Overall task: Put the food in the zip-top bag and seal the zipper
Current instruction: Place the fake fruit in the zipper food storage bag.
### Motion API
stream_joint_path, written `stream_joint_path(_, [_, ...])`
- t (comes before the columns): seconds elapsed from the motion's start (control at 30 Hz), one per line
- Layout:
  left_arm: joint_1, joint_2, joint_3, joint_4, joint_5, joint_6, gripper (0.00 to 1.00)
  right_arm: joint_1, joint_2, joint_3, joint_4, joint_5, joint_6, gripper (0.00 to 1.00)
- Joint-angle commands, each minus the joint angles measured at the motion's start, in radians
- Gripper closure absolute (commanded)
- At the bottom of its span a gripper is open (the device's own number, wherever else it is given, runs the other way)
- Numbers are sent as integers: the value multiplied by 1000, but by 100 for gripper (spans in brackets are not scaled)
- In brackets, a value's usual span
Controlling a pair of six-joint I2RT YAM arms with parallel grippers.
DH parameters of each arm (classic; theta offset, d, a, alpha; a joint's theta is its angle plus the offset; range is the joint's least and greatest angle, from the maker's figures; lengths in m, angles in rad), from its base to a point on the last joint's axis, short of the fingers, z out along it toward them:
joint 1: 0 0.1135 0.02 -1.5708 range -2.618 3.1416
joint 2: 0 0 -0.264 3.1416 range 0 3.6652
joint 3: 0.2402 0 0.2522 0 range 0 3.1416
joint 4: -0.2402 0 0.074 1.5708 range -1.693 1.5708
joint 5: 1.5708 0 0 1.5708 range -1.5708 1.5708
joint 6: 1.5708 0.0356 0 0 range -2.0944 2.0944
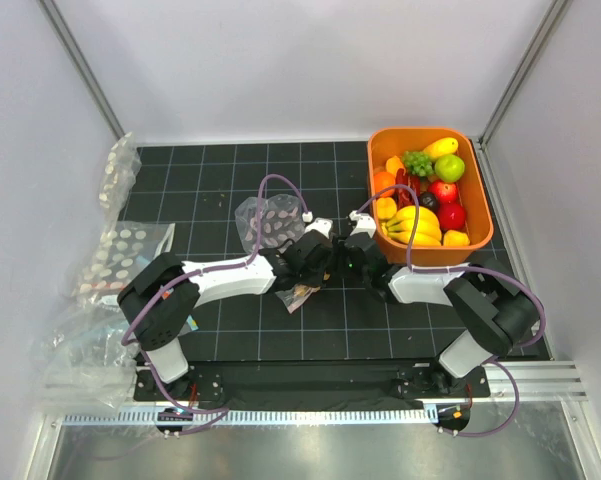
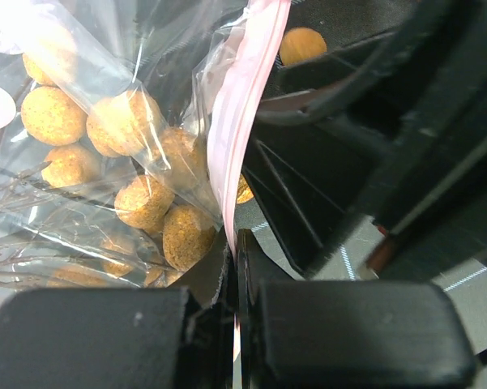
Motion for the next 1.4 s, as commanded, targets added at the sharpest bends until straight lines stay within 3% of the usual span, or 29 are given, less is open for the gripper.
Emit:
stream_joint_path(0.0, [12, -45, -13, -29, 18, -2, 100, -18, 16, 5, 127, -31, -29, 45])
stream_joint_path(0.23, [103, -61, -80, 53, 171, -44, 100, -36, 49, -49, 304, -100, -87, 33])
stream_joint_path(0.4, [164, -42, -119, 121, 331, -61, 100, -44, 146, -5, 385, -174, -133, 33])
stream_joint_path(0.6, [186, -33, -130, 143, 383, -59, 100, -43, 258, 43, 499, -243, -130, 33])
stream_joint_path(0.8, [207, -22, -128, 144, 437, -64, 100, -44, 352, 81, 601, -286, -93, 49])
stream_joint_path(0.9, [227, -36, -136, 147, 447, -65, 100, -49, 385, 112, 618, -310, -62, 76])
stream_joint_path(0.93, [230, -41, -137, 147, 450, -67, 100, -47, 387, 113, 618, -310, -53, 90])
stream_joint_path(0.97, [233, -50, -142, 146, 444, -65, 100, -47, 385, 113, 620, -306, -39, 97])
stream_joint_path(1.03, [236, -79, -151, 143, 425, -62, 100, -43, 370, 113, 585, -248, -30, 99])
stream_joint_path(1.07, [236, -90, -154, 137, 400, -57, 100, -40, 338, 132, 471, -216, -26, 99])
stream_joint_path(1.1, [236, -102, -157, 127, 386, -57, 100, -32, 321, 136, 423, -83, -36, 99])
stream_joint_path(1.13, [235, -128, -162, 123, 371, -50, 100, -6, 303, 144, 304, -21, -42, 99])
stream_joint_path(1.2, [235, -156, -168, 104, 325, -42, 100, 14, 241, 144, 252, 103, -65, 99])
stream_joint_path(1.37, [233, -223, -182, 86, 277, -28, 100, 68, 136, 168, 56, 176, -15, 99])
